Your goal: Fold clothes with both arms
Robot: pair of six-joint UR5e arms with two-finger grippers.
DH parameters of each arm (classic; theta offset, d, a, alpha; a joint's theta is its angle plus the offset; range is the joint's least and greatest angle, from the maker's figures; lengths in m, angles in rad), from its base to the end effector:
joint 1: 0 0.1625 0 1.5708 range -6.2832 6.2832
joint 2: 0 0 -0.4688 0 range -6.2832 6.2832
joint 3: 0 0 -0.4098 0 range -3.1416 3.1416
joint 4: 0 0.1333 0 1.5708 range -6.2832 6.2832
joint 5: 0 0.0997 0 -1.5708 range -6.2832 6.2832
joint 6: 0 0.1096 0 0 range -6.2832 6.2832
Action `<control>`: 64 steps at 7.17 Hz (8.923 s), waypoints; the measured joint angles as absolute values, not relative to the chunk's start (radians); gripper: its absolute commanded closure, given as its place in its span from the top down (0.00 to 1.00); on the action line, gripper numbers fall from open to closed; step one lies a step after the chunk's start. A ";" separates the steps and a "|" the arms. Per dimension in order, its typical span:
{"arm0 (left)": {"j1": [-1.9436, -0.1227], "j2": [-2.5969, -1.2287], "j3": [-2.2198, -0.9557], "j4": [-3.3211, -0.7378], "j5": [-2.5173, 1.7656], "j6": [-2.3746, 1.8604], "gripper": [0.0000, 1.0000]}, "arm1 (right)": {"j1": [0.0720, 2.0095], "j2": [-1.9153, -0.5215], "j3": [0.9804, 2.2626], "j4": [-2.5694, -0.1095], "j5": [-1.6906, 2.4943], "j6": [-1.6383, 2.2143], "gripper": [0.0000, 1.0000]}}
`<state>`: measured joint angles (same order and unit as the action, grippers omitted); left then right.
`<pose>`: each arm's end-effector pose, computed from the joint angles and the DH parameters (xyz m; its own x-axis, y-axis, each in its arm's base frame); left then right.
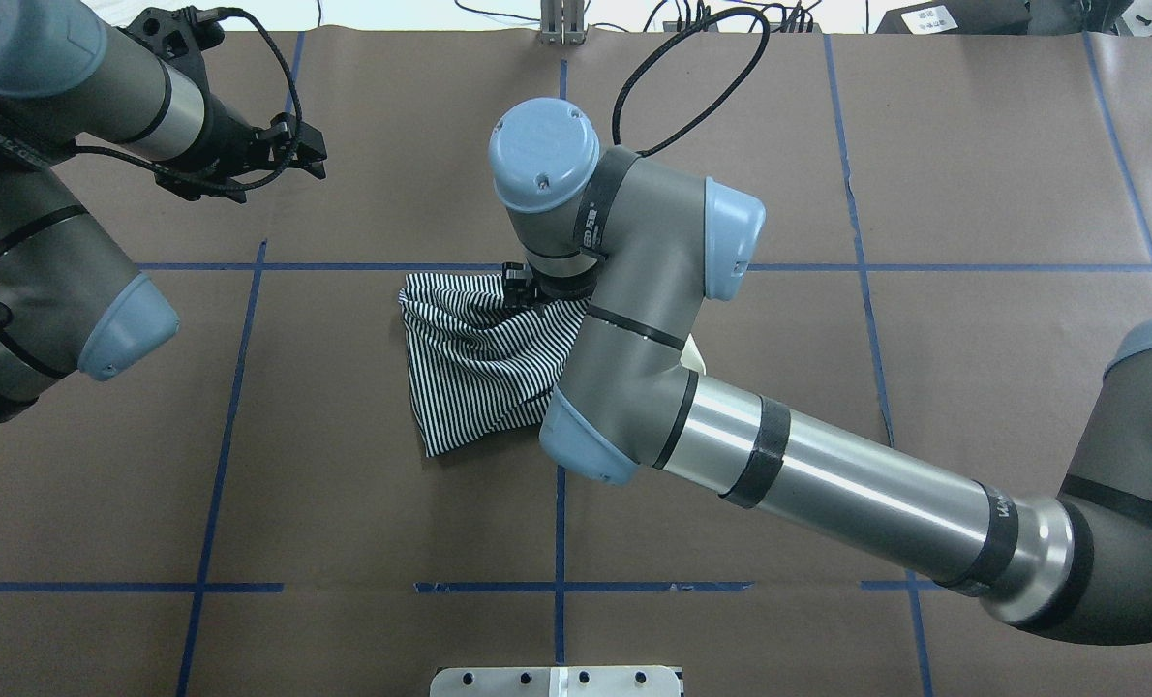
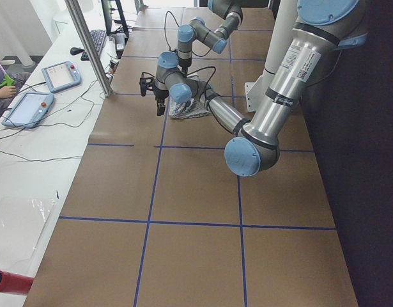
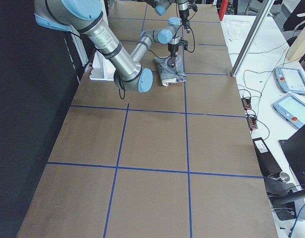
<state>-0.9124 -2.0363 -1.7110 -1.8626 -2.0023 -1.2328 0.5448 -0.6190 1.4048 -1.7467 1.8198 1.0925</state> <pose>0.3514 -0.5972 0.3322 0.5319 -0.1953 -0.8240 0.3626 0.9319 0.0132 -0.6411 -0.5128 0.1746 0.7980 -0.0380 0.6015 -0.0161 0.9963 0.0843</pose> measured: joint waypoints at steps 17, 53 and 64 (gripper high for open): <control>-0.704 -2.171 -1.536 -1.894 -1.891 -1.614 0.83 | 0.757 -0.710 1.281 -1.373 1.950 0.922 1.00; -1.492 -1.691 -1.737 -1.739 -2.120 0.005 1.00 | 1.381 -1.382 1.660 -1.607 2.340 0.086 1.00; -1.568 -1.497 -1.685 -1.707 -2.318 0.067 1.00 | 1.574 -1.618 1.591 -1.593 2.422 -0.202 1.00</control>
<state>-1.5677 -1.4975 -1.6851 -1.7071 -2.3185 0.0667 1.5741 -1.6181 1.5909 -1.5935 2.4223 -0.2020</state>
